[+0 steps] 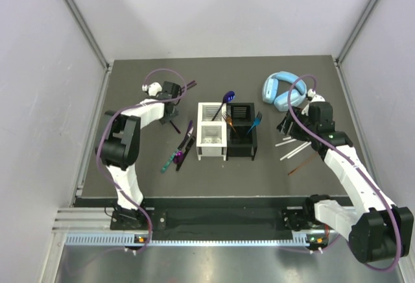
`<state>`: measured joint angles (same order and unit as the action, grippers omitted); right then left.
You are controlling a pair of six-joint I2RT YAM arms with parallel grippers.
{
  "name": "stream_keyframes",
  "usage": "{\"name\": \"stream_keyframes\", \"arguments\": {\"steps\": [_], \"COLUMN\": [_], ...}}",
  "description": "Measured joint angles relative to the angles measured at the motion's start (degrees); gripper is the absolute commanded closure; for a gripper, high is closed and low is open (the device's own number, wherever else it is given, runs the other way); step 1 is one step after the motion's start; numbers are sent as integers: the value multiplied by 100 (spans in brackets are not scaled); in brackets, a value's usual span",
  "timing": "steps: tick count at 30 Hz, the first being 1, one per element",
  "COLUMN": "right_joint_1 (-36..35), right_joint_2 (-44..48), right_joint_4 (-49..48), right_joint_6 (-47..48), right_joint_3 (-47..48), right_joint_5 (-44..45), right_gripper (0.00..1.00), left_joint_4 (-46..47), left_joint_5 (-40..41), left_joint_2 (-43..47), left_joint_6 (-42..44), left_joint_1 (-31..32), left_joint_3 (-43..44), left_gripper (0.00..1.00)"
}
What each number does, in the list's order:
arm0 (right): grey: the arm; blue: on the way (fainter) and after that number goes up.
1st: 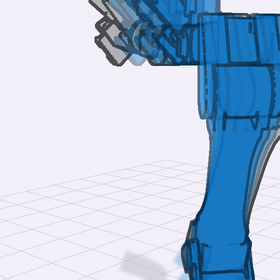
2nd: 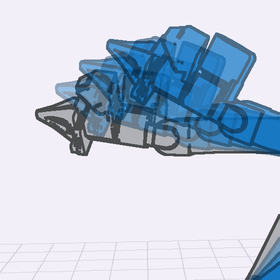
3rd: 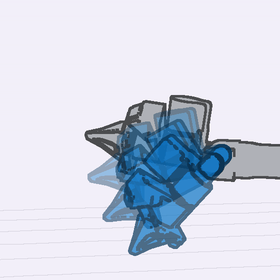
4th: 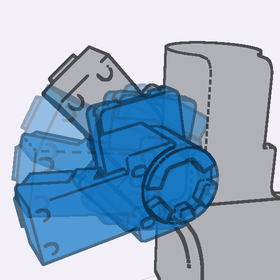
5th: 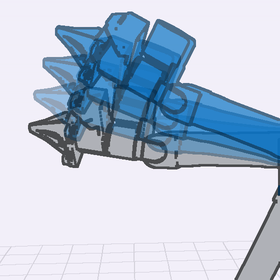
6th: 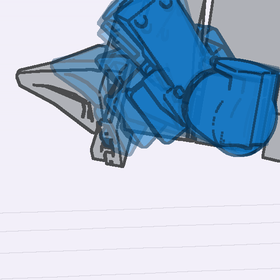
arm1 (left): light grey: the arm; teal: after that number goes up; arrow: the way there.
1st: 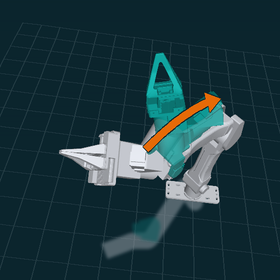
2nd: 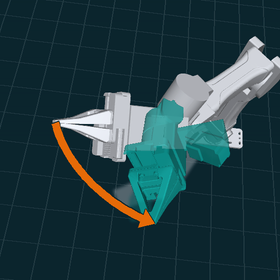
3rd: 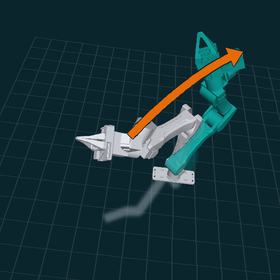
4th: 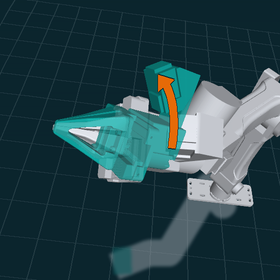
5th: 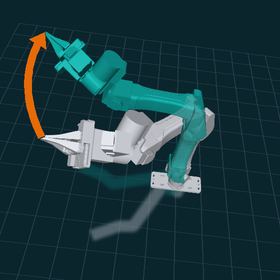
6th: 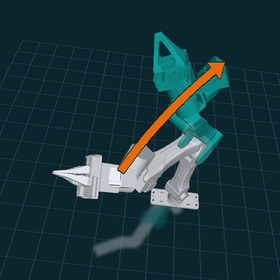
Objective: Sort the eating utensils into containers
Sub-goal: Pick up the fork at the center of the board.
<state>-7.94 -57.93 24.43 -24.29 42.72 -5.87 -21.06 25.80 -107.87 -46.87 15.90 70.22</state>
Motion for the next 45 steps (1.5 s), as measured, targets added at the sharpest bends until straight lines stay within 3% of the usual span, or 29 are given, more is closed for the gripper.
{"name": "stream_keyframes", "arguments": {"steps": [33,36,42,45], "right_joint_1": [0,0,0,0], "right_joint_2": [-74,-74,-74,-74], "right_joint_4": [2,2,2,2], "right_joint_6": [26,28,28,28], "right_joint_3": [0,0,0,0], "right_joint_5": [-4,-4,-4,-2], "right_gripper": [35,34,35,35], "left_joint_4": [-385,-413,-437,-442], "left_joint_5": [81,76,-44,-149], "left_joint_2": [-826,-879,-890,-890], "left_joint_6": [35,31,66,111], "left_joint_1": [-306,-358,-446,-479], "left_joint_3": [1005,1084,1113,1132], "left_gripper": [63,69,100,100]}}
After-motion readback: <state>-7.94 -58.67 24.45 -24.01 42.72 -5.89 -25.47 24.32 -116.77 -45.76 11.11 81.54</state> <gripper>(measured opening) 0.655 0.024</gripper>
